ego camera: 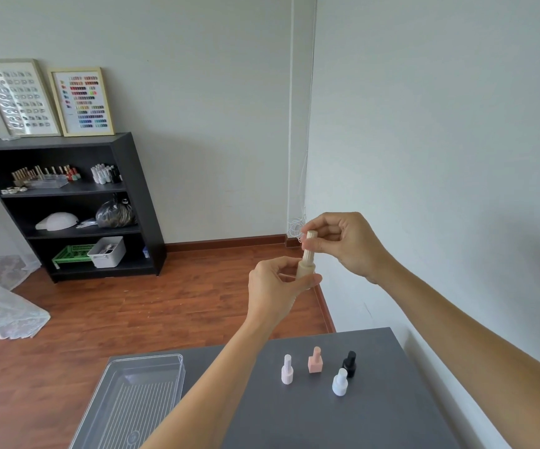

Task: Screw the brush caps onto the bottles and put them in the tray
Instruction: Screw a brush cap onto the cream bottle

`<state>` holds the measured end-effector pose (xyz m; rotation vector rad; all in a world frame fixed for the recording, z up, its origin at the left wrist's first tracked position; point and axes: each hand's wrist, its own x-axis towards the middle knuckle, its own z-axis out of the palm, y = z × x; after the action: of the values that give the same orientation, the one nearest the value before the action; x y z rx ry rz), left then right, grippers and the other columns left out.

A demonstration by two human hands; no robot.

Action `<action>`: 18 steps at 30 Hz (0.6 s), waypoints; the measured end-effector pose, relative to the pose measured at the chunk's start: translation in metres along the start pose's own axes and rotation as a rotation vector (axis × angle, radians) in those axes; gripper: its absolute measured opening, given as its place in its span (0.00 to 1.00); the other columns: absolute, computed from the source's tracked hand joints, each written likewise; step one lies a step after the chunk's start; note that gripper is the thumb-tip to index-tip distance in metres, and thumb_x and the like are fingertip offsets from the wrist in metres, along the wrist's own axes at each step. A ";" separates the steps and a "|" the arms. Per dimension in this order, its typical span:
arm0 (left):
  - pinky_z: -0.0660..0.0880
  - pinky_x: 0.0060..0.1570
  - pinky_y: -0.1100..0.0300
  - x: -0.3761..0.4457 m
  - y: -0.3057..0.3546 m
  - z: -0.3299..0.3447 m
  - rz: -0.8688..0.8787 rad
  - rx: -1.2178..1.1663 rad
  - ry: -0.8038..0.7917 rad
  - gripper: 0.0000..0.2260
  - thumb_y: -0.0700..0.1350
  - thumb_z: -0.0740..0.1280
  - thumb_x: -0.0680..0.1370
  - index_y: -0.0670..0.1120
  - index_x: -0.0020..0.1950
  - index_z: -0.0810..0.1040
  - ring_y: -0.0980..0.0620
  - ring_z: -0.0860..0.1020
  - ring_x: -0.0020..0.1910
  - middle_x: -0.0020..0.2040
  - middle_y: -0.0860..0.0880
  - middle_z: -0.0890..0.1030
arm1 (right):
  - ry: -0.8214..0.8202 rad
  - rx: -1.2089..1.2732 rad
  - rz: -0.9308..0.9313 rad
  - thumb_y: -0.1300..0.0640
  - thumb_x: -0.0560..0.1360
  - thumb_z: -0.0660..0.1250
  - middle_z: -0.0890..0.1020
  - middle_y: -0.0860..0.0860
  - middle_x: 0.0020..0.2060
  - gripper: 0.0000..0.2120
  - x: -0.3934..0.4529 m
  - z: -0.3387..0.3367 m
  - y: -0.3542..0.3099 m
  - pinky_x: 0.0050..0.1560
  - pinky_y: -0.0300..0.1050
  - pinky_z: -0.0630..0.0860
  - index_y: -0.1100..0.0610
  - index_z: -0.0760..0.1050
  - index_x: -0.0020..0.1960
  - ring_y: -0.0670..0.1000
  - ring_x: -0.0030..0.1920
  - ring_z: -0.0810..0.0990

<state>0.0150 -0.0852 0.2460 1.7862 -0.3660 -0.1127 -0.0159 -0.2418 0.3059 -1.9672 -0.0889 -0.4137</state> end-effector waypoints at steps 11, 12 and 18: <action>0.80 0.43 0.55 0.005 -0.002 0.002 0.024 -0.014 -0.007 0.12 0.51 0.81 0.65 0.53 0.47 0.86 0.49 0.85 0.40 0.38 0.53 0.87 | -0.188 0.093 0.031 0.64 0.77 0.68 0.83 0.52 0.60 0.17 -0.003 -0.005 0.006 0.61 0.43 0.78 0.59 0.75 0.66 0.46 0.60 0.82; 0.80 0.43 0.56 0.005 -0.003 0.002 0.028 -0.013 -0.008 0.12 0.51 0.81 0.65 0.53 0.47 0.86 0.49 0.85 0.39 0.37 0.54 0.87 | -0.183 0.100 0.023 0.67 0.77 0.67 0.84 0.54 0.58 0.17 -0.003 -0.006 0.006 0.60 0.43 0.79 0.61 0.76 0.65 0.47 0.59 0.83; 0.79 0.40 0.58 0.006 -0.004 0.006 0.034 -0.034 -0.007 0.11 0.49 0.81 0.67 0.53 0.47 0.86 0.50 0.85 0.39 0.38 0.53 0.87 | -0.015 0.036 0.016 0.65 0.71 0.75 0.87 0.56 0.45 0.11 0.002 -0.001 0.007 0.57 0.53 0.81 0.62 0.81 0.53 0.54 0.47 0.87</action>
<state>0.0198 -0.0921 0.2412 1.7456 -0.3965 -0.1007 -0.0130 -0.2454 0.3010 -1.9341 -0.0896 -0.3849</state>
